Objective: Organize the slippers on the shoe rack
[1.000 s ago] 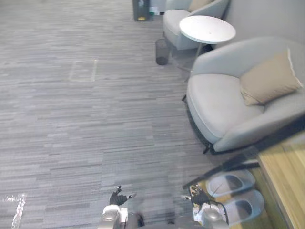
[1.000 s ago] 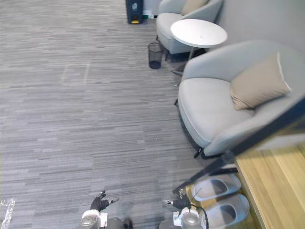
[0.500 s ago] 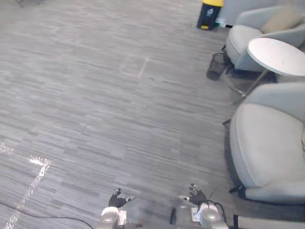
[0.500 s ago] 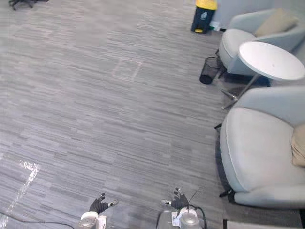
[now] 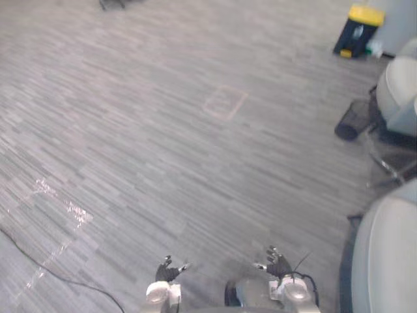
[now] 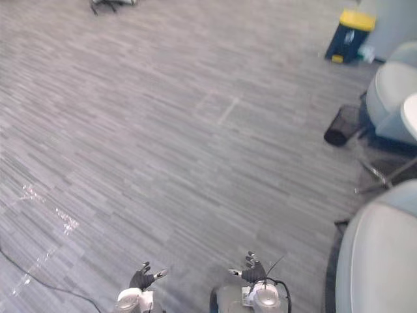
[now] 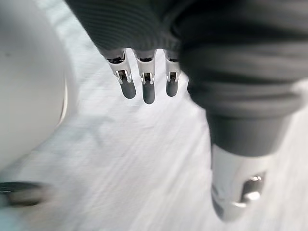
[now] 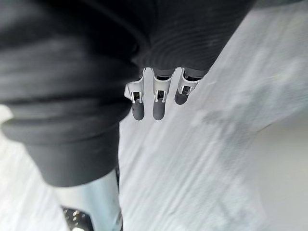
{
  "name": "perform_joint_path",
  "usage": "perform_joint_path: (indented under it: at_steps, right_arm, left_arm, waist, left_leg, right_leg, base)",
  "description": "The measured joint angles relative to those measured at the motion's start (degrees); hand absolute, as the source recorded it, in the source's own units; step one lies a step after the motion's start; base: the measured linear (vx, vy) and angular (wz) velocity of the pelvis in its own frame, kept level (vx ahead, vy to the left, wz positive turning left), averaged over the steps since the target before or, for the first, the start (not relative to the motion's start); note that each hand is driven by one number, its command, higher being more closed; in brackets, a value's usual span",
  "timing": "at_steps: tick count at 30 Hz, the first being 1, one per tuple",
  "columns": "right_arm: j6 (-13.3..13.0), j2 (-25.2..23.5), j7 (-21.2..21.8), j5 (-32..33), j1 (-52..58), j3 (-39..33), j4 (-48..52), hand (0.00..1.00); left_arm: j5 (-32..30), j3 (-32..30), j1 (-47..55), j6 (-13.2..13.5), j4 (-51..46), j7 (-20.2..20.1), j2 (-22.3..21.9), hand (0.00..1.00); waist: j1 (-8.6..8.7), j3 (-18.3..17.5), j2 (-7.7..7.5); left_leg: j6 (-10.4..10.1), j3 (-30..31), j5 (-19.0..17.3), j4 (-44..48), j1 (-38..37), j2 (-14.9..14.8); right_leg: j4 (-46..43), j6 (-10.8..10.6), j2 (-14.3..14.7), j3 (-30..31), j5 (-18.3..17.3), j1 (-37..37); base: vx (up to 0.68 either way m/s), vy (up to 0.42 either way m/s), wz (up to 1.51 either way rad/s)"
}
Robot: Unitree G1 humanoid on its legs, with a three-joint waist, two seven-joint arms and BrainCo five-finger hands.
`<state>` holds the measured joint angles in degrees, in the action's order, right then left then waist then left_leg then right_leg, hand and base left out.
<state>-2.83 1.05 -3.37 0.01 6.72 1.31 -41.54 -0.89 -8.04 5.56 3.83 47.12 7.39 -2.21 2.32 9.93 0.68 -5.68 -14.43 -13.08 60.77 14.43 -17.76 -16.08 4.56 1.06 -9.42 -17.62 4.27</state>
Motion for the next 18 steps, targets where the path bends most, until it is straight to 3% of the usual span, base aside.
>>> perform_joint_path:
  at_steps: [2, 4, 5, 6, 7, 9, 11, 12, 13, 14, 15, 16, 18]
  right_arm:
    - [0.1, -0.1, 0.1, 0.0, -0.9, -0.1, -2.2, 0.0]
    - [0.6, -0.4, 0.1, -0.1, -2.3, -0.9, -4.5, 0.0]
    - [0.6, 0.1, 0.0, -0.1, -2.7, -1.6, -5.4, 0.0]
    - [0.6, 0.9, 0.0, -0.2, -3.0, -1.7, -6.6, 0.0]
    - [0.9, 0.8, -0.1, -0.3, -3.4, -1.7, -8.4, 0.0]
    - [1.1, 0.8, 0.3, -2.3, -4.1, -2.0, -9.4, 0.0]
    - [1.1, 0.8, 0.5, -2.4, -3.4, -3.2, -9.5, 0.0]
    - [1.1, 0.8, 0.5, -2.4, -2.8, -4.1, -9.9, 0.0]
    - [1.1, 0.9, 0.5, -2.4, -2.7, -4.8, -10.4, 0.0]
    - [1.0, 0.6, 0.6, -2.1, -2.9, -5.8, -10.8, 0.0]
    - [0.4, 1.2, 0.7, -2.1, -3.7, -5.6, -10.8, 0.0]
    - [0.3, 1.3, 0.7, -2.1, -3.7, -5.6, -10.6, 0.0]
    - [-0.2, 1.3, 0.7, -2.1, -3.9, -5.6, -9.2, 0.0]
  left_arm:
    - [0.0, -0.7, -0.2, 0.6, -0.4, 0.0, 0.3, 0.0]
    - [0.0, -1.1, -0.9, 0.6, -0.2, 0.0, 0.4, 0.0]
    - [0.0, -1.0, -1.4, 0.7, 0.1, 0.0, 0.3, 0.0]
    - [0.0, -0.9, -1.5, 0.7, 0.8, 0.0, 0.5, 0.0]
    - [0.0, -0.8, -2.1, 0.8, 1.2, 0.0, 1.3, 0.0]
    - [0.0, 0.6, -3.8, 0.6, 3.3, 0.0, 3.5, 0.0]
    - [0.0, 0.6, -3.3, 0.5, 3.7, 0.0, 3.4, 0.0]
    - [0.0, 1.1, -3.0, 0.4, 4.1, 0.0, 3.6, 0.0]
    - [0.0, 1.5, -3.0, 0.3, 4.7, 0.0, 3.7, 0.0]
    - [-0.1, 2.6, -3.0, 0.3, 5.5, 0.0, 3.8, 0.0]
    - [-0.1, 3.6, -2.7, 0.1, 6.3, 0.0, 3.9, 0.0]
    - [-0.1, 3.6, -2.7, 0.1, 6.4, 0.0, 3.8, 0.0]
    - [0.0, 4.4, -2.7, 0.1, 7.0, 0.0, 3.7, 0.0]
  waist:
    - [-0.67, 0.1, 0.03]
    - [-1.3, 0.4, -0.73]
    - [-1.69, 0.5, -0.85]
    - [-2.21, 0.2, -0.28]
    - [-2.65, 0.2, -1.33]
    - [-1.55, 0.1, -2.62]
    - [-1.44, 0.0, -2.87]
    - [-1.31, 0.0, -3.44]
    - [-0.87, 0.1, -3.92]
    - [-0.15, 0.5, -4.09]
    - [1.06, 0.9, -3.46]
    - [1.11, 0.9, -3.28]
    - [1.29, 1.6, -2.18]
  left_leg:
    - [1.2, -4.3, -0.8, -11.3, 3.2, 1.4]
    - [2.3, -5.4, 1.1, -28.4, 3.9, 6.6]
    - [2.6, -4.9, 6.5, -41.2, 3.5, 10.1]
    - [3.1, -2.8, 13.9, -47.5, 3.4, 12.0]
    - [6.0, -2.3, 15.8, -48.0, 2.6, 13.6]
    - [8.4, -2.0, 12.1, -44.3, 3.2, 15.2]
    - [9.2, -2.2, 8.4, -41.8, 1.6, 16.0]
    - [9.1, -2.0, 5.4, -42.6, -1.8, 17.6]
    - [9.2, -1.5, 3.8, -43.9, -5.1, 19.0]
    - [9.5, -0.8, 2.5, -45.5, -9.0, 20.2]
    - [10.0, -0.2, 1.1, -48.3, -15.7, 20.5]
    - [10.0, -0.1, 0.9, -48.8, -16.7, 20.5]
    - [10.0, 0.6, 0.9, -52.6, -23.1, 19.7]
  right_leg:
    - [3.8, -1.2, -1.1, 0.9, 0.7, 4.2]
    - [6.7, -2.5, -3.3, 1.5, 0.6, 7.0]
    - [8.3, -3.6, -4.3, 2.0, 0.5, 8.6]
    - [9.5, -4.7, -4.2, 2.8, 0.2, 10.0]
    - [10.1, -5.2, -5.3, 4.0, 0.0, 10.9]
    - [6.0, -8.1, -7.4, 6.2, 4.3, 9.8]
    - [-2.7, -8.6, -8.0, 8.1, 5.7, 7.4]
    - [-14.8, -10.2, -9.0, 8.6, 8.4, 3.9]
    - [-24.4, -11.6, -10.2, 9.1, 14.1, 0.3]
    - [-35.8, -11.7, -11.1, 9.7, 14.3, -4.0]
    - [-46.2, -8.3, -10.6, 9.0, 9.0, -10.5]
    - [-46.9, -8.0, -10.4, 8.6, 8.4, -11.4]
    - [-44.4, -5.6, -8.9, 5.3, 3.5, -17.0]
  base:
    - [0.45, 0.029, -0.22]
    - [0.51, 0.121, -0.18]
    - [0.56, 0.203, -0.23]
    - [0.58, 0.222, -0.25]
    - [0.61, 0.2, 0.06]
    - [0.72, 0.252, 0.28]
    - [0.52, 0.215, 0.13]
    - [0.57, 0.229, 0.21]
    - [0.58, 0.217, 0.23]
    - [0.8, 0.23, 0.25]
    - [0.57, 0.142, 0.15]
    - [0.68, 0.142, 0.14]
    - [0.46, 0.041, 0.22]
